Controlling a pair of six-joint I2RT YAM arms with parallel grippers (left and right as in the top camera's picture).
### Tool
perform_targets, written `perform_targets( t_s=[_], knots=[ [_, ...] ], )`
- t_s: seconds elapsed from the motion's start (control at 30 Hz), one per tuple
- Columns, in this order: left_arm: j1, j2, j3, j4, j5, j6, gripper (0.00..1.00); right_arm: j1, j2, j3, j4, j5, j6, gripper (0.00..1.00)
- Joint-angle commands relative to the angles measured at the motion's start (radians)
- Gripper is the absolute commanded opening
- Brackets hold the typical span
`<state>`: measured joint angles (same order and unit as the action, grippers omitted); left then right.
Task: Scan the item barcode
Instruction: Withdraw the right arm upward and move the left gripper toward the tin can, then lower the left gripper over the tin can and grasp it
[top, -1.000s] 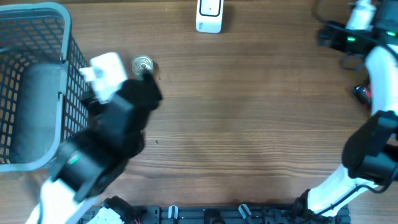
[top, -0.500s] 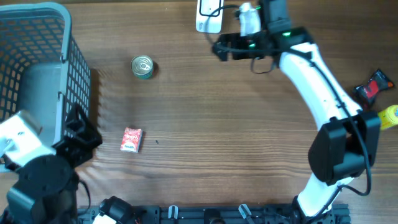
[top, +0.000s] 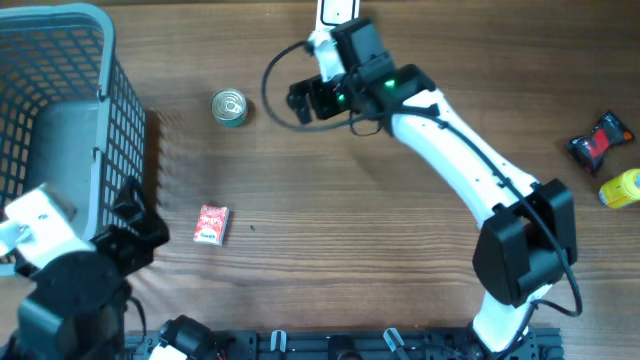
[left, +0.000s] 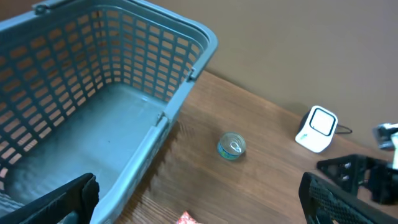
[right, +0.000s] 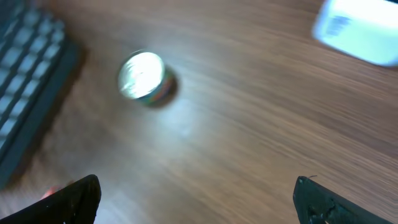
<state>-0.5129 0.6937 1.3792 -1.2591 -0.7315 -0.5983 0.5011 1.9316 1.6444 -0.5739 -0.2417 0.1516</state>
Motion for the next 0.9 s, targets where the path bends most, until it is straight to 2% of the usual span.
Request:
perform_targets(
  t_s=[0.0, 0.1, 0.2, 0.37, 0.57, 0.7, 0.87],
  knots=[
    [0.006, 0.133, 0.006, 0.068, 0.06, 0.119, 1.0, -0.122, 0.015, 0.005, -0.006, 0.045, 0.057, 1.0],
    [0.007, 0.261, 0.006, 0.135, 0.093, 0.184, 1.0, -0.219, 0.013, 0.006, -0.055, 0.072, 0.047, 1.0],
    [0.009, 0.417, 0.006, 0.193, 0.097, 0.192, 1.0, -0.346, 0.013, 0.006, -0.158, 0.082, 0.008, 1.0],
    [0.066, 0.67, 0.007, 0.34, 0.19, 0.224, 1.0, -0.494, 0.013, 0.006, -0.29, 0.086, -0.04, 1.0],
    [0.293, 0.927, 0.007, 0.46, 0.565, 0.259, 1.0, -0.541, 0.013, 0.006, -0.307, 0.085, -0.044, 1.0],
    [0.414, 1.032, 0.007, 0.463, 0.601, 0.317, 1.0, -0.529, 0.013, 0.006, -0.301, 0.081, -0.037, 1.0],
    [0.468, 1.075, 0.007, 0.497, 0.608, 0.397, 1.0, -0.499, 0.013, 0.006, -0.287, 0.078, -0.037, 1.0]
  ],
)
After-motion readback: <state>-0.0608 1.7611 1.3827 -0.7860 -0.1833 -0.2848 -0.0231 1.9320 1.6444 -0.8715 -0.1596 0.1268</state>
